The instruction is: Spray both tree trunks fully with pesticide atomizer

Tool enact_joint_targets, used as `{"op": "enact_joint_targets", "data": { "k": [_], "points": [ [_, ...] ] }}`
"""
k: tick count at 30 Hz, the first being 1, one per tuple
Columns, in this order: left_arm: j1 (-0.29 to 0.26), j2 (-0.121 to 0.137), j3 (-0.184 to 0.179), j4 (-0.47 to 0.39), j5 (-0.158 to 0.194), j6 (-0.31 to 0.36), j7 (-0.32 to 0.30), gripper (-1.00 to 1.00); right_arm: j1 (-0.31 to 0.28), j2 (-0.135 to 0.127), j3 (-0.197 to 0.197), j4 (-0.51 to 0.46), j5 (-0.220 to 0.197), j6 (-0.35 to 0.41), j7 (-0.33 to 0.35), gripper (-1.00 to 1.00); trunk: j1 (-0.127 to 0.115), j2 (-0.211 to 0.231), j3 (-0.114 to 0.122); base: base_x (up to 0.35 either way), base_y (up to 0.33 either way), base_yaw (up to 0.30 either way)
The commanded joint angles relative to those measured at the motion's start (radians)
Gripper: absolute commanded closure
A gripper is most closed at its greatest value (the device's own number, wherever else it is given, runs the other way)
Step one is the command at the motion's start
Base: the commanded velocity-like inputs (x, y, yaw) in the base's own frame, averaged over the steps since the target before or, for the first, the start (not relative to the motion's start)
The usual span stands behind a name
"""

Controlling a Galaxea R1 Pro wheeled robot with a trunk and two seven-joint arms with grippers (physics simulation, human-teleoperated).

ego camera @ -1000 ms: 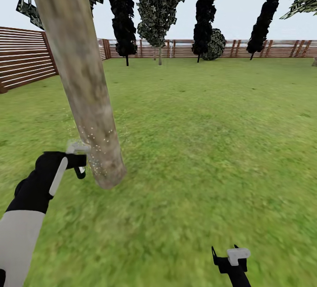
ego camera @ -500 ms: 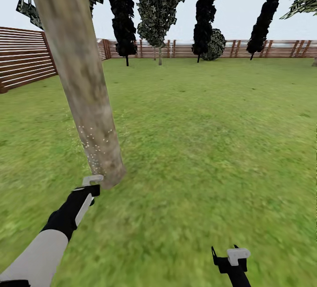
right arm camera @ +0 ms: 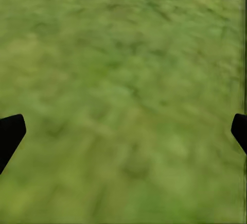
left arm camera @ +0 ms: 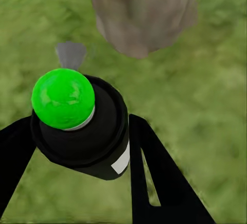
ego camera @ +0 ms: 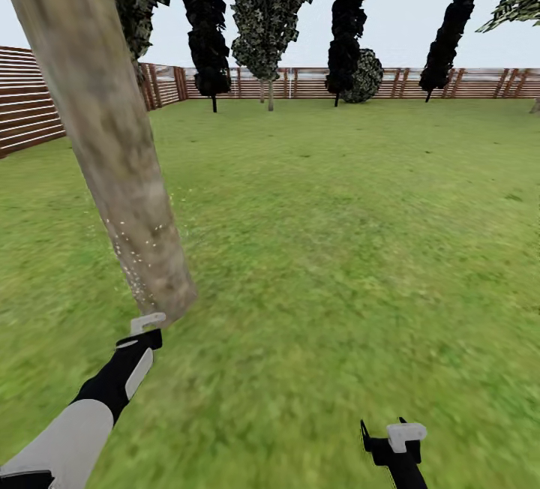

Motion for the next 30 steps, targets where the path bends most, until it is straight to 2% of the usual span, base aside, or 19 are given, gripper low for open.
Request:
{"op": "enact_joint_targets", "data": {
  "k": [1, 8, 18, 30],
  "points": [
    [0.0, -0.002, -0.001, 0.0, 0.003, -0.001, 0.012, 1.0, 0.0, 0.0, 0.0, 0.0, 0.0, 0.0, 0.0, -1.0, 0.0, 0.0, 0.0, 0.076, -0.268, 0.142],
    [0.0, -0.004, -0.002, 0.0, 0.011, 0.0, 0.014, 1.0, 0.0, 0.001, 0.0, 0.0, 0.0, 0.0, 0.0, -1.0, 0.0, 0.0, 0.0, 0.091, -0.268, 0.259],
    [0.0, -0.004, -0.002, 0.0, 0.013, -0.001, 0.015, 1.0, 0.0, 0.0, 0.0, 0.0, 0.0, 0.0, 0.0, -1.0, 0.0, 0.0, 0.0, 0.136, -0.266, 0.037],
    [0.0, -0.004, -0.002, 0.0, 0.014, -0.001, 0.017, 1.0, 0.0, 0.0, 0.0, 0.0, 0.0, 0.0, 0.0, -1.0, 0.0, 0.0, 0.0, 0.106, -0.265, 0.258]
  ]
}}
